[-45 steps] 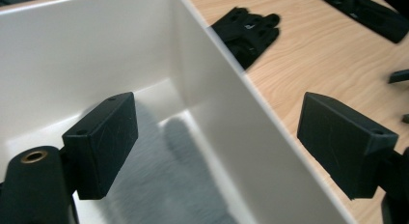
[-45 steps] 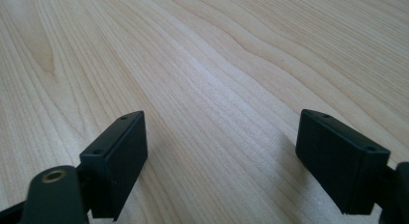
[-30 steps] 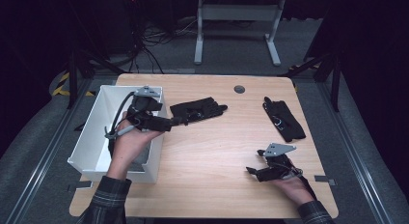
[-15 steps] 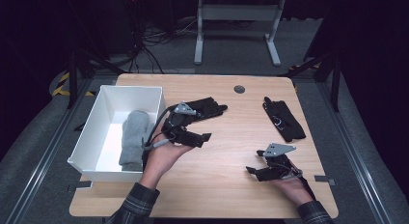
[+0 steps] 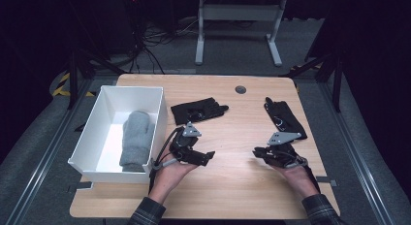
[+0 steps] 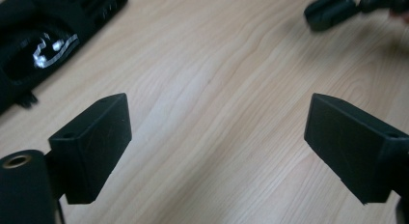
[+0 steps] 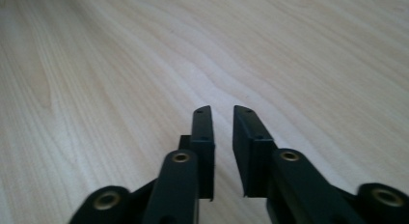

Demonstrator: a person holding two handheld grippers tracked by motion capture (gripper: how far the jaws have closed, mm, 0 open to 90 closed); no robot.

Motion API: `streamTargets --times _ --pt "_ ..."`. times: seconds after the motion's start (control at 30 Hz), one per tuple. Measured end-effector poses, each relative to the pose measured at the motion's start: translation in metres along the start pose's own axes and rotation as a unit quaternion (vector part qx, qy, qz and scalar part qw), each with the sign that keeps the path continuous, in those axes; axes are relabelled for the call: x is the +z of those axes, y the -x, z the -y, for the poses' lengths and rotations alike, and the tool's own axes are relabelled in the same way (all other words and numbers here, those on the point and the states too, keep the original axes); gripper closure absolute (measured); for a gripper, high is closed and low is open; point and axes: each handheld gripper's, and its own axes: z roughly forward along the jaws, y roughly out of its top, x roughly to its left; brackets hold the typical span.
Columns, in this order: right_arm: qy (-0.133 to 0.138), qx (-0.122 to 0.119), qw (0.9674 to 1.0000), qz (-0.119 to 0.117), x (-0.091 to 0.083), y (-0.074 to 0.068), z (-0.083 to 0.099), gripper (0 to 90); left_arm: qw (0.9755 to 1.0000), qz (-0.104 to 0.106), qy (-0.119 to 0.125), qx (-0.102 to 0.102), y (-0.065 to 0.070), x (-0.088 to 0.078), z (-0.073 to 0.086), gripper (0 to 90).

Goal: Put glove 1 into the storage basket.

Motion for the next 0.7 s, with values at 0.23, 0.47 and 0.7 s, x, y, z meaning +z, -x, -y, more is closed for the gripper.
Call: streamTargets --times 0.23,0.47,0.7 --pt "0.011 0.024 0.9996 0.013 -0.005 0.032 -0.009 90.0 0.9993 -0.005 -0.037 0.007 0.001 0.018 0.021 5.9" --pt "0.023 0.034 0.9983 0.041 -0.009 0.053 -0.016 90.0 0.9971 -0.025 -0.069 0.022 0.001 0.032 0.04 3.1" --pt "0.011 0.051 0.9954 0.08 -0.002 0.081 -0.016 90.0 0.9959 -0.037 -0.067 0.048 0.0 0.036 0.048 0.0"
